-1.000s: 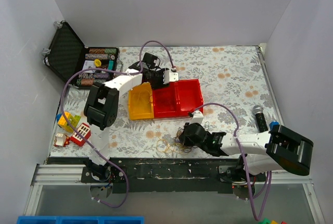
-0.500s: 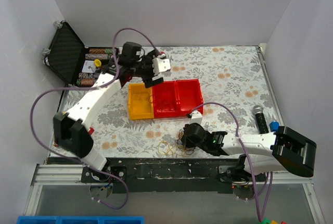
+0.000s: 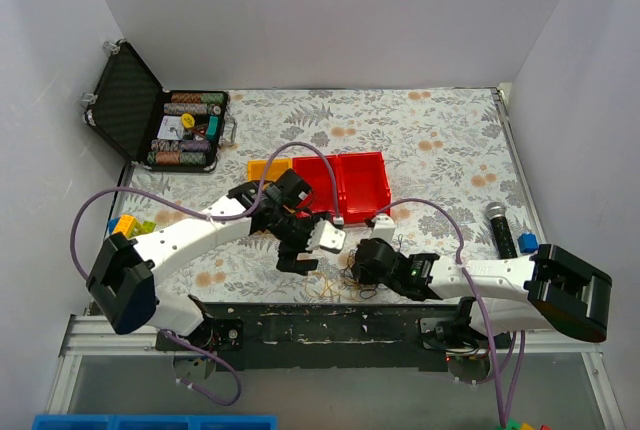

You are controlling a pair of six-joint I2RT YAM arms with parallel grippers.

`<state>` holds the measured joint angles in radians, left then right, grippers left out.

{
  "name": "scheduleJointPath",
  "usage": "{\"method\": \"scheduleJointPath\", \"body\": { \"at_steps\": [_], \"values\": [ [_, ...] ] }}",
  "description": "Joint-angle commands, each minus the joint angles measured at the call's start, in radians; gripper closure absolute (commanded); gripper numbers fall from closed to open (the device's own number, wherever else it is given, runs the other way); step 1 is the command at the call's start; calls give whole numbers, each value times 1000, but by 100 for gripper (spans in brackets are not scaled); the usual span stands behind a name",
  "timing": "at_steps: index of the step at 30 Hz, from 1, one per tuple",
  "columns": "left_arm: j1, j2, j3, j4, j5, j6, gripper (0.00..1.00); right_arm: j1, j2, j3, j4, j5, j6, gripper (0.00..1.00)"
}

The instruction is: Untangle the cables

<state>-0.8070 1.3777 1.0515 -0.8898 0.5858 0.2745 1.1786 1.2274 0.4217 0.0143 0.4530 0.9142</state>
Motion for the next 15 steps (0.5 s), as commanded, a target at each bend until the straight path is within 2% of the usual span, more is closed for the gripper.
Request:
{"method": "scheduleJointPath", "body": {
  "at_steps": [1,5,9,15],
  "values": [
    [-95,9,-22,90,0,-35,23,3,35,55,-117,71,107,99],
    [-168,23,-56,187,-6,-101,23,-13,40,55,-114,70,133,99],
    [-225,38,-85,213,-10,-152,25,-51,41,60,-109,46,164,99],
    [-259,40,-192,394,-144,-236,32,-119,50,34,-42,-54,181,99]
  ]
}}
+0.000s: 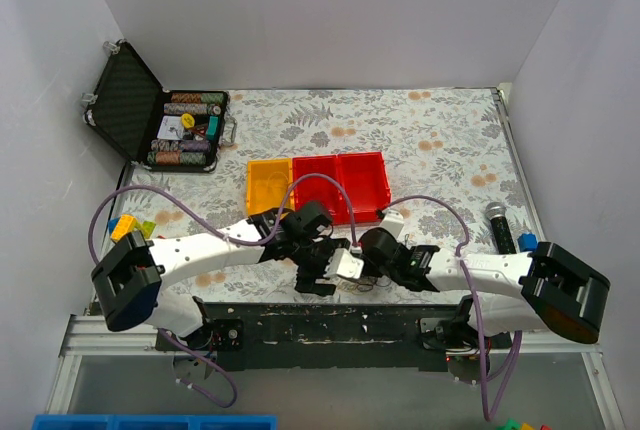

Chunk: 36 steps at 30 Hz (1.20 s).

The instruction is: Untangle the cables

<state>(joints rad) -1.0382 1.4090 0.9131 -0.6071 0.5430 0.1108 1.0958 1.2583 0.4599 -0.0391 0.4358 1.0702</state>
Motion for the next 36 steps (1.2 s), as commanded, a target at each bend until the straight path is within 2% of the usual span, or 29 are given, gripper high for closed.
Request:
{"method": "scheduleJointPath", "body": {
  "at_steps": [1,4,9,14,17,21,26,32,36],
  "values": [
    [-31,16,-69,139,-129,-94,33,-39,20,-7,19,-51,27,99],
    [-37,33,-120,237,-211,-134,36,-40,23,-13,28,-74,28,99],
    [-57,62,-148,286,-259,-154,39,-42,6,-33,28,-75,45,99],
    [-59,76,-160,398,-313,-187,55,-48,6,-46,61,-95,53,99],
    [-59,79,-161,420,-314,-201,65,-50,7,-46,61,-100,54,99],
    [-59,50,-158,391,-330,-188,100,-53,-3,-53,51,-103,54,99],
    [-56,-60,-112,193,-331,-116,100,-69,-42,-78,41,-100,47,96],
    [-56,-247,2,-87,-331,-13,100,-89,-103,-124,-5,-95,34,74],
    [-56,-327,59,-189,-340,-2,100,-94,-148,-135,-10,-88,16,59]
  ]
}}
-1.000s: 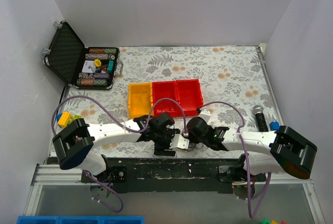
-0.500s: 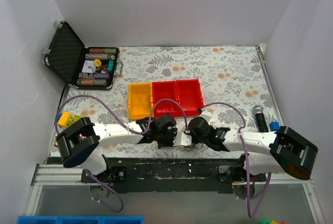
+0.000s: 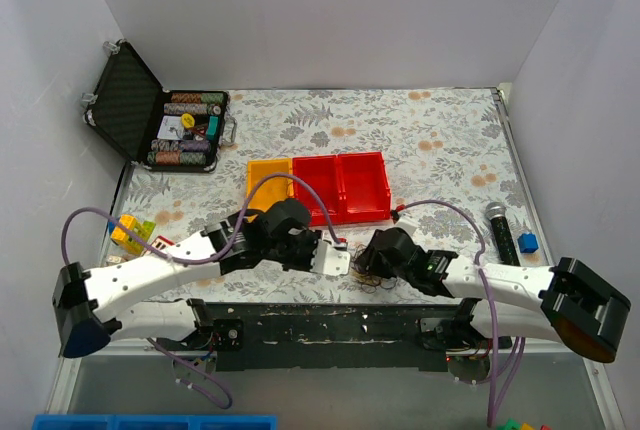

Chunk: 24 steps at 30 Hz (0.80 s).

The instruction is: Untangle the cables

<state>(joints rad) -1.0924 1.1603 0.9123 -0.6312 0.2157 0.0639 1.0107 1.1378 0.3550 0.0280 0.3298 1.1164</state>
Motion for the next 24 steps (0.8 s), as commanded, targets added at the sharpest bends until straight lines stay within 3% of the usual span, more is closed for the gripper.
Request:
{"method": "scheduleJointPath", "body": {
  "at_steps": [1,4,11,18,24],
  "values": [
    [-1,-99,66,-179,-18,48,100,-9,-32,-28,-76,15,-35,56],
    [-1,-134,82,-202,-47,57,100,-11,-56,-22,-74,11,-61,50],
    [-1,-160,192,-139,-151,118,100,-11,-76,-24,-123,22,-63,51],
    [-1,-119,399,66,-312,200,100,-11,-56,-57,-114,15,-58,51],
    [-1,-108,402,373,-427,310,100,-11,-4,-63,-111,9,-56,59]
  ]
}}
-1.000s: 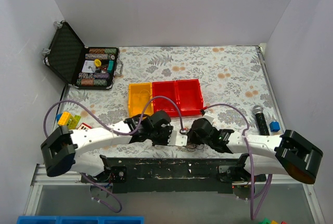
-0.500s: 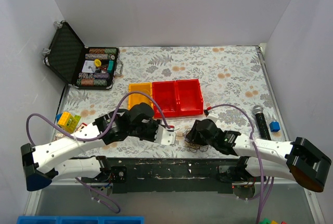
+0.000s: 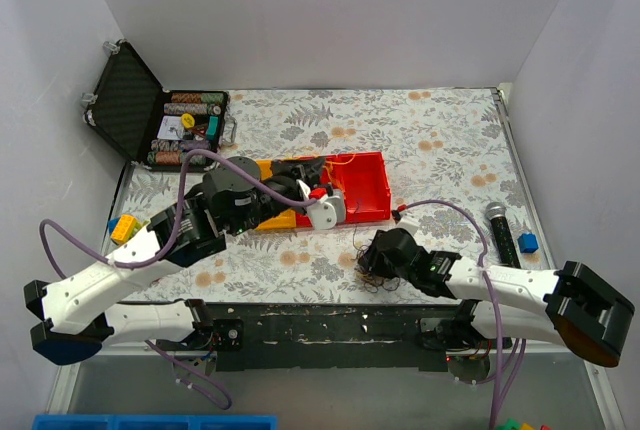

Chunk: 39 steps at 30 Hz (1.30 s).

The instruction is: Untangle the cables

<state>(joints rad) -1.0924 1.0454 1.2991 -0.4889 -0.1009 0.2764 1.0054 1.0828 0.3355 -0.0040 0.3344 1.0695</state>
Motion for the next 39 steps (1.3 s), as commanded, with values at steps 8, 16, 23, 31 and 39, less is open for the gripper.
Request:
{"method": "scheduleJointPath", "body": {
  "at_steps": [8,16,23,31,39],
  "values": [
    [0,56,69,483,-154,234,100,-5,120,-66,-48,-17,0,84],
    [101,99,16,268,-175,-89,100,-4,88,-55,-40,2,-29,85],
    [402,201,-57,121,-11,-417,100,-4,55,-55,-36,6,-48,85],
    [578,381,-119,47,133,-583,100,-2,49,-44,-37,11,-43,85],
    [640,481,-158,56,170,-672,100,-4,35,-41,-47,12,-42,85]
  ]
}}
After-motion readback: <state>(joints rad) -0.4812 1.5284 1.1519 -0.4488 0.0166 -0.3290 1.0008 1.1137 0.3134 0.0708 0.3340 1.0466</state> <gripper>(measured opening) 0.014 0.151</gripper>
